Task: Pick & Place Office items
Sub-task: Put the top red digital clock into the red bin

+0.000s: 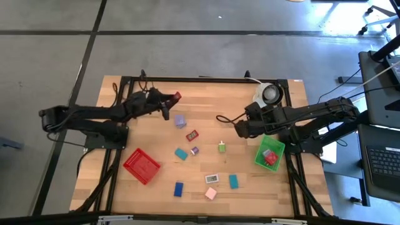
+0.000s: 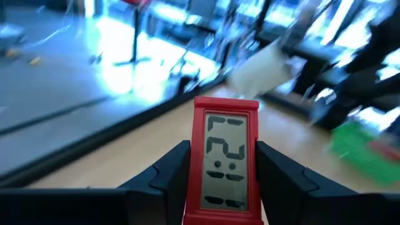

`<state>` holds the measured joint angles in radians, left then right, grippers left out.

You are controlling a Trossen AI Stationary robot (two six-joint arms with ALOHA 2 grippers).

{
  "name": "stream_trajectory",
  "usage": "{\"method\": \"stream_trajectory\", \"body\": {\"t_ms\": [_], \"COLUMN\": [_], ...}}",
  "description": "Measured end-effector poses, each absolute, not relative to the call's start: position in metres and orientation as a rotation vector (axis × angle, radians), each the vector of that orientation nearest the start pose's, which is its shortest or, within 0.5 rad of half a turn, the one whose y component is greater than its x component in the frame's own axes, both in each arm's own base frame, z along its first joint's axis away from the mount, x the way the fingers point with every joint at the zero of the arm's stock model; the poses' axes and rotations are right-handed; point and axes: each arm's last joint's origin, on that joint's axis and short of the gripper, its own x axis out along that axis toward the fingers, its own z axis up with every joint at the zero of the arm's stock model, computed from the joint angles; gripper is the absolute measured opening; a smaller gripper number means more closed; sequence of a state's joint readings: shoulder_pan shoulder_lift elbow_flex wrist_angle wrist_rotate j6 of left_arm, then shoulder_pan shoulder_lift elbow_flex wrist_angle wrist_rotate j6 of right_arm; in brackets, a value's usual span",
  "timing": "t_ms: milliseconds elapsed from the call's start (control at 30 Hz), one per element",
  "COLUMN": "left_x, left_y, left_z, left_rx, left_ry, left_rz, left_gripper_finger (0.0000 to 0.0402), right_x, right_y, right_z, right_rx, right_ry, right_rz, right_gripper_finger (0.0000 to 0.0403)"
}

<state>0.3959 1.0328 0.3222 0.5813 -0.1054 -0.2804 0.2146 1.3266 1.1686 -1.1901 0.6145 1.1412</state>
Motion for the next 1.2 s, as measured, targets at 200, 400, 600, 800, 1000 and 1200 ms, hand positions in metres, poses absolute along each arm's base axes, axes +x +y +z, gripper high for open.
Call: {"method": "stream_trajectory", "body": {"t_ms": [200, 400, 600, 800, 1000, 1200], "left_x": [0.197, 0.202, 0.202, 0.198, 0.195, 0.198], "left_y": [0.049, 0.019, -0.009, -0.039, -0.076, -0.107], "left_z": [0.221, 0.227, 0.227, 0.227, 0.236, 0.267], "left_rx": [-0.307, -0.321, -0.43, -0.589, -0.681, -0.544], "left_ry": [-0.092, -0.15, -0.145, -0.128, -0.033, 0.278], "left_rz": [0.389, 0.328, 0.206, 0.108, 0.142, 0.263], "left_gripper_finger": [0.0152, 0.0152, 0.0152, 0.0152, 0.0151, 0.0151], "right_x": [0.234, 0.237, 0.237, 0.238, 0.238, 0.238], "right_y": [0.032, 0.032, 0.029, 0.024, 0.023, 0.025], "right_z": [0.295, 0.296, 0.296, 0.296, 0.296, 0.294], "right_rx": [0.455, 0.45, 0.428, 0.386, 0.322, 0.353], "right_ry": [0.74, 0.679, 0.691, 0.715, 0.793, 0.878], "right_rz": [-0.951, -0.965, -0.964, -0.962, -0.897, -0.805], "right_gripper_finger": [0.0362, 0.0362, 0.0362, 0.0362, 0.0362, 0.0362]}}
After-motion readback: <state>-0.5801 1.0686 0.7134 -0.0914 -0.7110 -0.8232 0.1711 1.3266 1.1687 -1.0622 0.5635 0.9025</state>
